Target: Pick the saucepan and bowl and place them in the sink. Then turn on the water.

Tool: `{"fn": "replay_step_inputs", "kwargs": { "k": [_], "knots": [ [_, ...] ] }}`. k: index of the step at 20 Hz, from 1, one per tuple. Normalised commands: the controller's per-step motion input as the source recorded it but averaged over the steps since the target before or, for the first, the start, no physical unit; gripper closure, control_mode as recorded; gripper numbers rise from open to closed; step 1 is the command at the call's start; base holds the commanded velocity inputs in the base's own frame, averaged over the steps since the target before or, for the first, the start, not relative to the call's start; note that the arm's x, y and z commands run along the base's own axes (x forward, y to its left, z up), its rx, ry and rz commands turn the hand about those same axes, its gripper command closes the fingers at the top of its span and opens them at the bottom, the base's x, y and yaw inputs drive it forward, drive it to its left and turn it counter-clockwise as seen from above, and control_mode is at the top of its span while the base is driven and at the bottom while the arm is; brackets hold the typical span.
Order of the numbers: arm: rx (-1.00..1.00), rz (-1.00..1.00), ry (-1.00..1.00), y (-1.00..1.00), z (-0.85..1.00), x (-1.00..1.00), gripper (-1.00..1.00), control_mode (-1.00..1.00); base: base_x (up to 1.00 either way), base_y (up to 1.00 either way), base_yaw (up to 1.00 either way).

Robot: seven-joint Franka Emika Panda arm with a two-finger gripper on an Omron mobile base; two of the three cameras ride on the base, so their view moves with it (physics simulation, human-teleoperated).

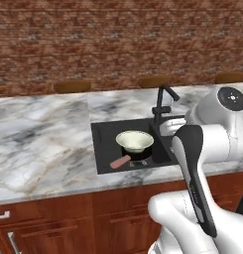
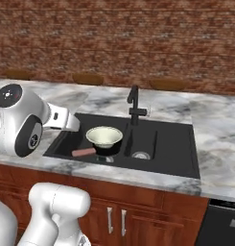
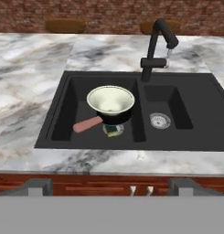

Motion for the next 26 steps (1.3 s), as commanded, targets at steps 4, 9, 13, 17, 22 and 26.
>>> {"fn": "replay_step_inputs", "kwargs": {
  "k": [4,9,13,17,22,26],
  "knots": [
    [0.0,0.0,0.0,0.0,0.0,0.0,-1.0,1.0,0.0,-0.84,0.0],
    [0.0,0.0,0.0,0.0,0.0,0.0,-1.0,1.0,0.0,-0.77,0.0],
    [0.0,0.0,0.0,0.0,0.0,0.0,-1.0,1.0,0.0,-0.71,0.0],
    [0.0,0.0,0.0,0.0,0.0,0.0,-1.0,1.0,0.0,-0.61,0.0],
    [0.0,0.0,0.0,0.0,0.0,0.0,-1.0,1.0,0.06,-0.47,-0.01],
    [0.0,0.0,0.0,0.0,0.0,0.0,-1.0,1.0,0.15,-0.31,-0.03]
  ]
}}
